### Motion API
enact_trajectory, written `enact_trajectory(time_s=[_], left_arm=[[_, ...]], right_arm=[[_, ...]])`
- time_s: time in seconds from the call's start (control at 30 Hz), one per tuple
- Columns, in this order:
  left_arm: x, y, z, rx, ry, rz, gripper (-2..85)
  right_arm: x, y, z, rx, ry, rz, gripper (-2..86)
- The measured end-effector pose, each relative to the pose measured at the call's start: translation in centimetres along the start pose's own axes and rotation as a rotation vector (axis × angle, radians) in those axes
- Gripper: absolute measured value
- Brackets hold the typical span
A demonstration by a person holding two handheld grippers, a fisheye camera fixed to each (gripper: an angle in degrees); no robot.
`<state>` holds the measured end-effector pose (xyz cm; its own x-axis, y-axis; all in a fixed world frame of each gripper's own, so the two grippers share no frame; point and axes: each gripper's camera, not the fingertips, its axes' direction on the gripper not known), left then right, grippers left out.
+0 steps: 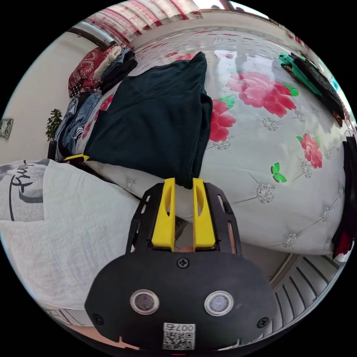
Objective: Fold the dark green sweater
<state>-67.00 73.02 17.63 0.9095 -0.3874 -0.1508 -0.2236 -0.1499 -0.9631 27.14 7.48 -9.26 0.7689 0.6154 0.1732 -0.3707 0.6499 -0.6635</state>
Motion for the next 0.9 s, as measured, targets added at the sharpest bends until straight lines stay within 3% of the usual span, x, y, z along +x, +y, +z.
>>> enact_trajectory(time_s=[0.47, 0.77, 0.9], left_arm=[[-1.3, -0.3, -9.8, 0.164, 0.389, -0.036, 1.8], [-6.3, -17.0, -13.4, 0.228, 0.476, -0.083, 1.8], [-10.1, -26.5, -10.8, 0.243, 0.436, -0.318, 3.6]], right_arm=[[2.4, 3.0, -9.6, 0.11, -0.394, -0.028, -0.2], [7.5, -9.7, -14.6, 0.242, -0.57, 0.044, -0.2], [10.1, -17.6, -13.9, 0.331, -0.505, 0.164, -0.1]])
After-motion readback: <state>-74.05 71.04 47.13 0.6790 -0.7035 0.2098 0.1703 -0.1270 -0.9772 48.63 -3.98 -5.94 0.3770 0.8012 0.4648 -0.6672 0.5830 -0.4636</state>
